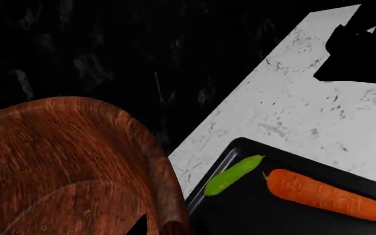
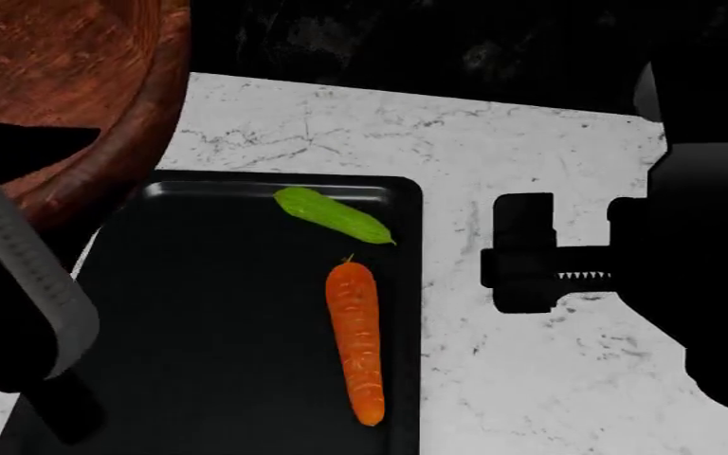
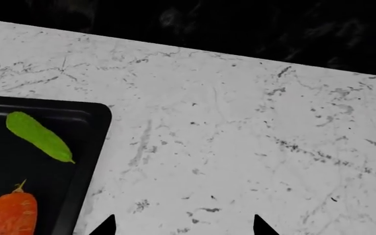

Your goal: Place the two vegetables and bowl onto the tray for setting up a vegetable dip station.

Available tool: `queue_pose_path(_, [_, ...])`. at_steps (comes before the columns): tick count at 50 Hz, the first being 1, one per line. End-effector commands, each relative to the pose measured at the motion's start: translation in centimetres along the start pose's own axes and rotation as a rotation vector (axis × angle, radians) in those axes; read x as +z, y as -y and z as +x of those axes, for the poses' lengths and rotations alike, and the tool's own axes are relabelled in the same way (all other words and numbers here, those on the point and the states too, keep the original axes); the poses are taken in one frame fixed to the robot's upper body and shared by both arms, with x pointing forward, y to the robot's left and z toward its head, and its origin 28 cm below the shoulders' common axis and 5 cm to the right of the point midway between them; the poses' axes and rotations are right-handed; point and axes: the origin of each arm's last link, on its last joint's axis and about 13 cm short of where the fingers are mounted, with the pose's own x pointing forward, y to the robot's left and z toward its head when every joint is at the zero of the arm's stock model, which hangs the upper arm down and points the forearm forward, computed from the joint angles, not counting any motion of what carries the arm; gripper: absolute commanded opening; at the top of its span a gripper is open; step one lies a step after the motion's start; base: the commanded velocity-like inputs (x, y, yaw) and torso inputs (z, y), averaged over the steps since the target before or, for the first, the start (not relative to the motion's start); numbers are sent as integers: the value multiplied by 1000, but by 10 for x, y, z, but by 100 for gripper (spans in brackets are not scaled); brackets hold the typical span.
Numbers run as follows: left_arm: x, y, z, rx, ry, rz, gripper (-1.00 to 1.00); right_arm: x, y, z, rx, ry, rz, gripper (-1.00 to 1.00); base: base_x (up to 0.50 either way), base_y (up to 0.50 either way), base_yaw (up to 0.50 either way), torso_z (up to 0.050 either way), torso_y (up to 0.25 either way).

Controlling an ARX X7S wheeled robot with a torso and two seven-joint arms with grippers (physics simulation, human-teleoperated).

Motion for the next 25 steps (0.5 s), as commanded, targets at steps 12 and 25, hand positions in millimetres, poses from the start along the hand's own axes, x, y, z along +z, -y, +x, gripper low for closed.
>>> queue_pose_path(12, [2, -30, 32, -524, 83, 36, -100, 17, 13, 3, 13, 51, 88, 100, 0, 0, 0, 0, 0])
queue_pose_path(25, [-13, -23, 21, -605, 49, 41, -100, 17, 16, -2, -4, 49, 107, 100, 0, 0, 0, 0, 0])
